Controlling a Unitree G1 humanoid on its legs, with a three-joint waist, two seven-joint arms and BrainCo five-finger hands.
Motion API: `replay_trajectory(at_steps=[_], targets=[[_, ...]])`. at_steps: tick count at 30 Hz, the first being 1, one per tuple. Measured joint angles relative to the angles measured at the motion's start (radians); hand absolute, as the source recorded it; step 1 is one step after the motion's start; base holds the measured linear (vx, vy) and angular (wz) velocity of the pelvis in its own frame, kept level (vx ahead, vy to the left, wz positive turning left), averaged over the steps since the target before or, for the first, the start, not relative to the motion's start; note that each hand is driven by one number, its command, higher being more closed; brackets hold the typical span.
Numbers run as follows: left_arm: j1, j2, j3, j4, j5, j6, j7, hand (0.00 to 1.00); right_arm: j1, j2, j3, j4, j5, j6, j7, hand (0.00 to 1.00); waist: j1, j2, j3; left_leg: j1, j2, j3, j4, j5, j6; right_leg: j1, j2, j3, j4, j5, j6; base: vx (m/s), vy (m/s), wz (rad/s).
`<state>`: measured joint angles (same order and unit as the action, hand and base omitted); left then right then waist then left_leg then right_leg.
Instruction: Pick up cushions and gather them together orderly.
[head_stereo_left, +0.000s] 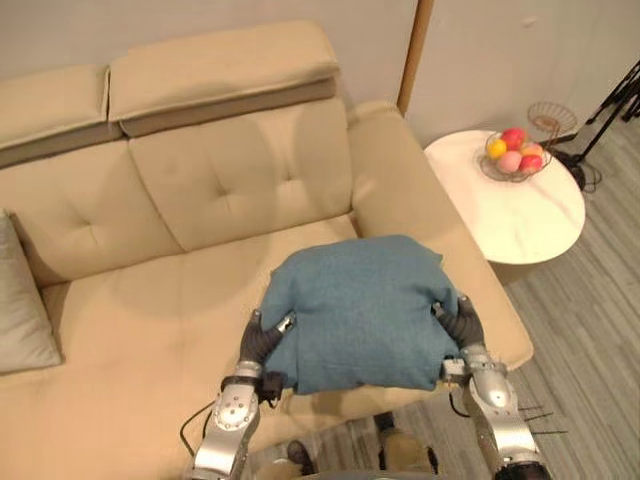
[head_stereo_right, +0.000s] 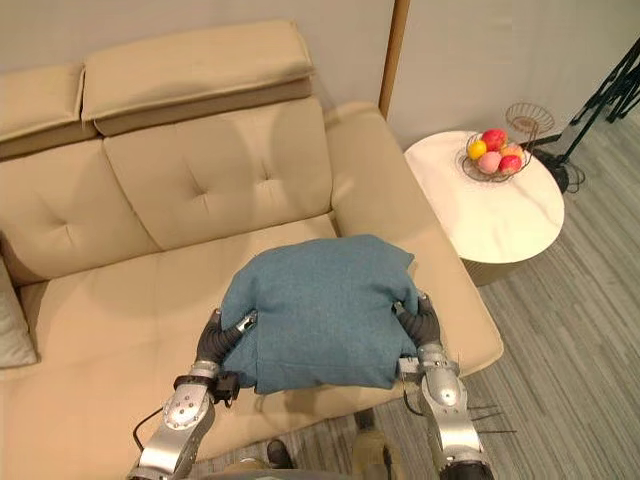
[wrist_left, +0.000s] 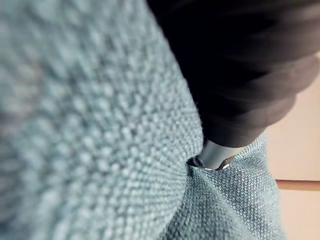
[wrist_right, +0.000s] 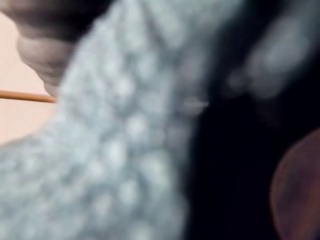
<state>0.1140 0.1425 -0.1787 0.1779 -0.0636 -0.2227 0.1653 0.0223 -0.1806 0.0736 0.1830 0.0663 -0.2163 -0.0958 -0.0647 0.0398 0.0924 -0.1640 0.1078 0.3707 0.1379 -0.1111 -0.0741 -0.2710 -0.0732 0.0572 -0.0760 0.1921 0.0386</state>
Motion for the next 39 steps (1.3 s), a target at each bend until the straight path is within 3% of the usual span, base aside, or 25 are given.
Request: replay_trajectory(at_steps=[5, 9, 13, 15, 16, 18, 19, 20, 24, 28, 33, 39], targets=[[-0.184, 0.01, 0.061, 0.042, 0.034, 0.0, 0.135, 1.0, -0.292, 0.006, 0.064, 0.118, -0.086, 0.003, -0.112, 1.0, 0.043, 0.002, 0.088, -0.119, -0.01, -0.024, 0.023, 0.028, 0.009, -0.084, -0.021, -0.059, -0.024, 0.026, -0.022, -0.22, -0.073, 0.15], [-0.418, 0.074, 0.075, 0.101, 0.037, 0.001, 0.237, 1.0, -0.538, 0.005, 0.062, 0.179, -0.118, 0.011, -0.199, 1.0, 0.066, -0.002, 0.131, -0.217, -0.001, -0.059, 0.04, 0.071, -0.004, -0.157, -0.025, -0.119, -0.024, 0.062, -0.027, -0.17, -0.099, 0.3], [-0.84, 0.183, 0.088, 0.221, 0.037, 0.002, 0.341, 1.0, -0.905, 0.0, 0.001, 0.254, -0.148, 0.031, -0.301, 1.0, 0.082, -0.016, 0.206, -0.303, 0.011, -0.095, 0.051, 0.113, -0.003, -0.218, -0.016, -0.16, -0.024, 0.107, -0.041, -0.13, -0.059, 0.2], [-1.004, 0.219, 0.1, 0.284, 0.037, 0.002, 0.353, 1.0, -1.042, -0.004, -0.03, 0.298, -0.156, 0.031, -0.328, 1.0, 0.08, -0.023, 0.243, -0.32, 0.011, -0.106, 0.044, 0.133, 0.0, -0.231, -0.015, -0.169, -0.023, 0.118, -0.041, -0.08, -0.029, 0.26], [-1.17, 0.237, 0.12, 0.351, 0.037, 0.002, 0.376, 1.0, -1.186, -0.007, -0.072, 0.371, -0.158, 0.03, -0.363, 1.0, 0.08, -0.026, 0.257, -0.351, 0.008, -0.123, 0.036, 0.155, 0.001, -0.258, -0.016, -0.178, -0.023, 0.132, -0.043, -0.08, -0.021, 0.27], [-1.276, 0.247, 0.133, 0.402, 0.038, 0.001, 0.389, 1.0, -1.277, -0.018, -0.08, 0.434, -0.158, 0.031, -0.387, 1.0, 0.079, -0.027, 0.273, -0.359, 0.006, -0.129, 0.025, 0.166, 0.002, -0.266, -0.017, -0.187, -0.023, 0.135, -0.044, -0.05, -0.006, 0.19], [-1.353, 0.251, 0.138, 0.447, 0.04, 0.002, 0.401, 1.0, -1.333, -0.027, -0.088, 0.469, -0.159, 0.031, -0.399, 0.0, 0.079, -0.027, 0.278, -0.365, 0.0, -0.14, 0.006, 0.178, 0.002, -0.277, -0.019, -0.19, -0.023, 0.138, -0.041, -0.05, 0.016, 0.23], [-1.452, 0.257, 0.142, 0.507, 0.042, 0.002, 0.411, 0.0, -1.402, -0.038, -0.096, 0.515, -0.16, 0.03, -0.423, 0.0, 0.077, -0.027, 0.279, -0.374, -0.007, -0.152, -0.028, 0.201, 0.004, -0.295, -0.022, -0.192, -0.023, 0.141, -0.037, -0.04, 0.022, 0.25], [-1.604, 0.264, 0.144, 0.61, 0.043, 0.001, 0.432, 0.0, -1.54, -0.097, -0.096, 0.678, -0.155, 0.031, -0.433, 0.0, 0.077, -0.027, 0.308, -0.381, -0.022, -0.185, -0.108, 0.253, 0.006, -0.319, -0.03, -0.195, -0.023, 0.147, -0.028, -0.03, 0.05, 0.27], [-1.668, 0.27, 0.151, 0.731, 0.023, 0.0, 0.424, 0.0, -1.608, -0.122, -0.091, 0.802, -0.098, 0.03, -0.395, 0.0, 0.079, -0.026, 0.331, -0.404, -0.031, -0.208, -0.185, 0.306, 0.011, -0.365, -0.033, -0.193, -0.023, 0.162, -0.009, -0.03, 0.069, 0.18], [-1.615, 0.263, 0.195, 0.845, -0.039, 0.005, 0.335, 0.0, -1.598, -0.119, -0.016, 0.86, 0.012, 0.051, -0.291, 0.0, 0.08, -0.026, 0.383, -0.434, -0.04, -0.206, -0.228, 0.337, 0.011, -0.407, -0.036, -0.194, -0.023, 0.162, -0.009, -0.04, 0.083, 0.1], [-1.447, 0.19, 0.273, 0.835, -0.048, 0.008, 0.291, 0.0, -1.44, -0.092, 0.066, 0.783, 0.035, 0.052, -0.25, 0.0, 0.079, -0.026, 0.383, -0.45, -0.033, -0.2, -0.227, 0.336, 0.011, -0.423, -0.033, -0.183, -0.023, 0.162, -0.008, -0.01, 0.069, -0.03]])
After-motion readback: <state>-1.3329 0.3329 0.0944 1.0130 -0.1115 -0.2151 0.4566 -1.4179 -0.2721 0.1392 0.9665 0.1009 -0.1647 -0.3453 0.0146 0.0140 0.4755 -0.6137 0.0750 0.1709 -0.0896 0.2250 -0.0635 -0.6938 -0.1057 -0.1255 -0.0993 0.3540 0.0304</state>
